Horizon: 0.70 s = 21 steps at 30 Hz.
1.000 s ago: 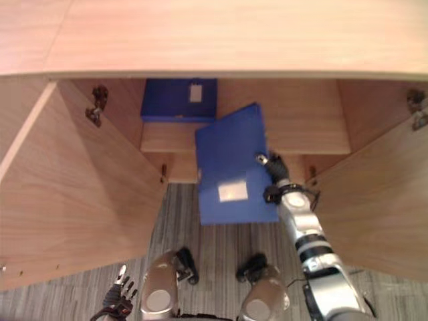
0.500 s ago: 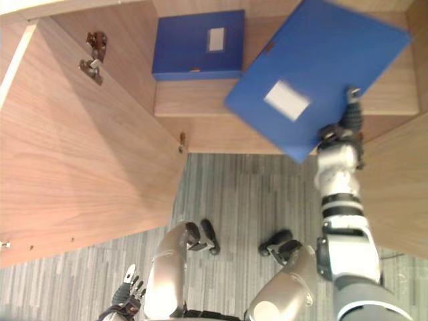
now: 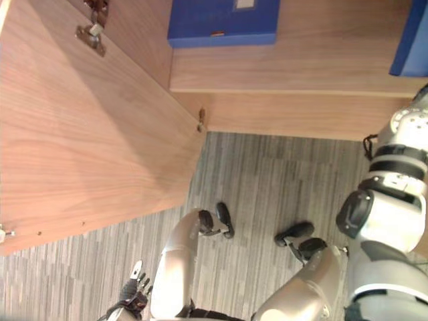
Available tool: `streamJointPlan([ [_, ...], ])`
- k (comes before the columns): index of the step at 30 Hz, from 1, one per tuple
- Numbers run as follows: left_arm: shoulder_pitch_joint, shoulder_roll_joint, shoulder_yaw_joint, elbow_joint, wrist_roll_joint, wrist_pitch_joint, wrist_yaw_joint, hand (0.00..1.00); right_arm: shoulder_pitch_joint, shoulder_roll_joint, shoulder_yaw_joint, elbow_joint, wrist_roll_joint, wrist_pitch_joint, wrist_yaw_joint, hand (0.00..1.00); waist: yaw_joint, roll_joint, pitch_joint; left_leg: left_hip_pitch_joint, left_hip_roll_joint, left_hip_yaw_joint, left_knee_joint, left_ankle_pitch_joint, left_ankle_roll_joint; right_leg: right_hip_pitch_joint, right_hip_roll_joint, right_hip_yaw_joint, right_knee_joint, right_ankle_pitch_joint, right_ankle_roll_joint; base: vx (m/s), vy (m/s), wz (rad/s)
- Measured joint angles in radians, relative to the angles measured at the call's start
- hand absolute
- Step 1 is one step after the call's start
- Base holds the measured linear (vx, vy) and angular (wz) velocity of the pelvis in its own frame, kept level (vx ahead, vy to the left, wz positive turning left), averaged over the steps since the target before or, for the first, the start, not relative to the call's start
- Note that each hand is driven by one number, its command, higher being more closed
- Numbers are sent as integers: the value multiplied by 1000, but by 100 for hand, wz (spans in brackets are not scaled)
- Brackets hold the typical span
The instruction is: Walk over to the cabinet, pick up the folder, carry it to the office cabinet, place the folder inside the office cabinet, then close the office cabinet door
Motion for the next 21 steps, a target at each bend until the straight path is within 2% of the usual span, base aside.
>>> streamJointPlan([
  [2, 0, 0, -14, -8, -1, 3, 3, 0, -6, -6, -3, 29, 7, 0, -37, 100, 10, 2, 0, -9, -5, 0, -7, 7, 0, -13, -6, 2, 6, -2, -4, 35, -90, 7],
  [3, -1, 0, -16, -9, -1, 3, 3, 0, -7, -6, -3, 30, 17, 0, -48, 0, 12, 2, 0, -12, -7, 0, -11, 11, 0, -16, -6, 2, 5, -2, -4, 28, -88, 7],
  [9, -1, 1, -17, -29, -31, 3, 23, 0, -92, -11, 27, 30, 36, 19, -100, 0, 20, 2, 0, -53, -16, 6, -40, 44, -4, -80, -10, 21, 13, -8, -13, 18, -109, 4],
  [12, -2, 1, -16, -52, -41, 1, 30, 0, -121, -36, 98, 32, 34, 65, -100, 0, 20, 2, 0, -55, -17, 8, -46, 55, -10, -100, -12, 40, 27, -13, -18, 33, -124, 2],
  [14, -1, 1, -15, -53, -45, 2, 33, 0, -177, -62, 132, 72, 19, 111, -90, 0, 18, 2, 0, -55, -13, 9, -48, 59, -14, -101, -7, 39, 26, -19, -27, 43, -123, -4],
  [21, 5, 6, -12, -81, -45, 4, 38, 0, -265, -118, 334, 236, -89, 253, -6, 0, 14, 1, 1, -41, 20, 2, -52, 67, -24, -75, 34, 28, -1, -18, -35, 43, -89, -8],
])
